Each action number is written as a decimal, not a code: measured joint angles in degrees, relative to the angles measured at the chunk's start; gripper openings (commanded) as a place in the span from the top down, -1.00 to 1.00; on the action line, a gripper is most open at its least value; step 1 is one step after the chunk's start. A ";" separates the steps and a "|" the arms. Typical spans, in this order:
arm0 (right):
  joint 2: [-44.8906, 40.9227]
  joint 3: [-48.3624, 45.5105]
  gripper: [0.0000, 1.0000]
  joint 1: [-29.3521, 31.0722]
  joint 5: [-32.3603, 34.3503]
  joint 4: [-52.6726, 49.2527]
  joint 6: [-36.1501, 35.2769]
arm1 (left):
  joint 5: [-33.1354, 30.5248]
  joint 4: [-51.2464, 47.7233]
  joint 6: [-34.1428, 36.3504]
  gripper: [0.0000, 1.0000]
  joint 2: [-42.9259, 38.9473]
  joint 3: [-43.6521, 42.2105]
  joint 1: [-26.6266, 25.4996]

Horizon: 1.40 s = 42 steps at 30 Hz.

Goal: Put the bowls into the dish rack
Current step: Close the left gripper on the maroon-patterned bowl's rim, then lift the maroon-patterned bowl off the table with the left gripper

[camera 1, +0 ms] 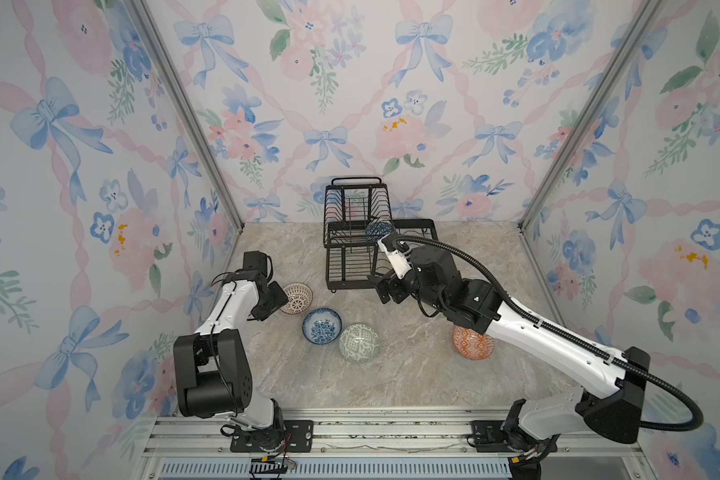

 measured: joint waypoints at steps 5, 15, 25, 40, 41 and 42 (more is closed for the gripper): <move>1.05 1.33 -0.94 0.09 -0.83 -0.02 0.04 | 1.53 1.33 1.05 0.02 0.96 0.00 -0.20; 1.81 1.95 -0.94 0.09 -0.76 -0.17 0.02 | 1.49 2.45 1.60 0.28 5.64 0.00 -3.74; 1.79 1.92 -0.94 0.09 0.31 -0.17 0.02 | -0.57 2.51 1.66 0.34 6.64 -0.11 -4.59; 1.79 1.84 -0.94 0.09 0.52 -0.15 0.04 | -2.43 3.17 2.29 0.37 8.79 -0.83 -4.46; 1.79 1.84 -0.94 0.09 0.52 -0.13 0.04 | -2.38 3.19 2.29 0.36 8.98 -0.74 -4.35; 1.79 1.84 -0.93 0.09 0.52 -0.15 0.04 | -2.32 3.17 2.29 0.36 9.16 -0.59 -4.20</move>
